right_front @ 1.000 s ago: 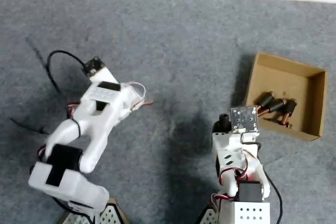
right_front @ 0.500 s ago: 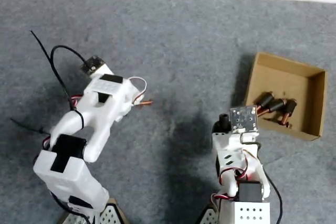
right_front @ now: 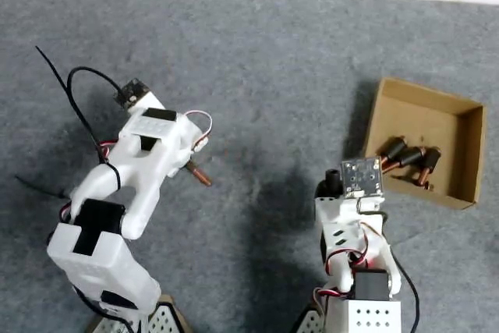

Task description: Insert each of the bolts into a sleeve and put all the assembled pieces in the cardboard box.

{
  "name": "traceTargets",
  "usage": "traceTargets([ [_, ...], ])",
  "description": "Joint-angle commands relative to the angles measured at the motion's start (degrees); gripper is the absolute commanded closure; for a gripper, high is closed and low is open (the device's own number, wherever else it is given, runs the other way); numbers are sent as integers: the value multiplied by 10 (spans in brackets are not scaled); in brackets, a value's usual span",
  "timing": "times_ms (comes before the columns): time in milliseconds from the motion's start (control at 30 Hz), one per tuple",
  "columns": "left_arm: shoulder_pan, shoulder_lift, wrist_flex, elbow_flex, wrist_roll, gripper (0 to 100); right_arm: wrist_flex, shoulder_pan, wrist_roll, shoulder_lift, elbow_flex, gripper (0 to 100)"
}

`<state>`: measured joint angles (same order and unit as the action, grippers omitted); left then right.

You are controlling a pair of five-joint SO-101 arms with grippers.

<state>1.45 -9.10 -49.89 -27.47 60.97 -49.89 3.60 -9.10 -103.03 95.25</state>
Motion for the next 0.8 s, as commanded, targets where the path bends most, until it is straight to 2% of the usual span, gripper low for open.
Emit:
traceTargets([
  [0,7,73,1,-22,-14,997,22,-3,-6,-2,0,994],
  [133,37,199,21,-106,-42,997,22,0,-7,-2,0,994],
  [333,60,451,159,-313,-46,997,20,65,-7,-2,0,994],
  [467,61,624,222,-426,-106,997,21,124,-8,-2,0,994],
  [633,61,815,240,-526,-112,996,22,239,-86,-2,2,994],
  [767,61,938,239,-584,-111,996,23,293,-98,-2,2,994],
])
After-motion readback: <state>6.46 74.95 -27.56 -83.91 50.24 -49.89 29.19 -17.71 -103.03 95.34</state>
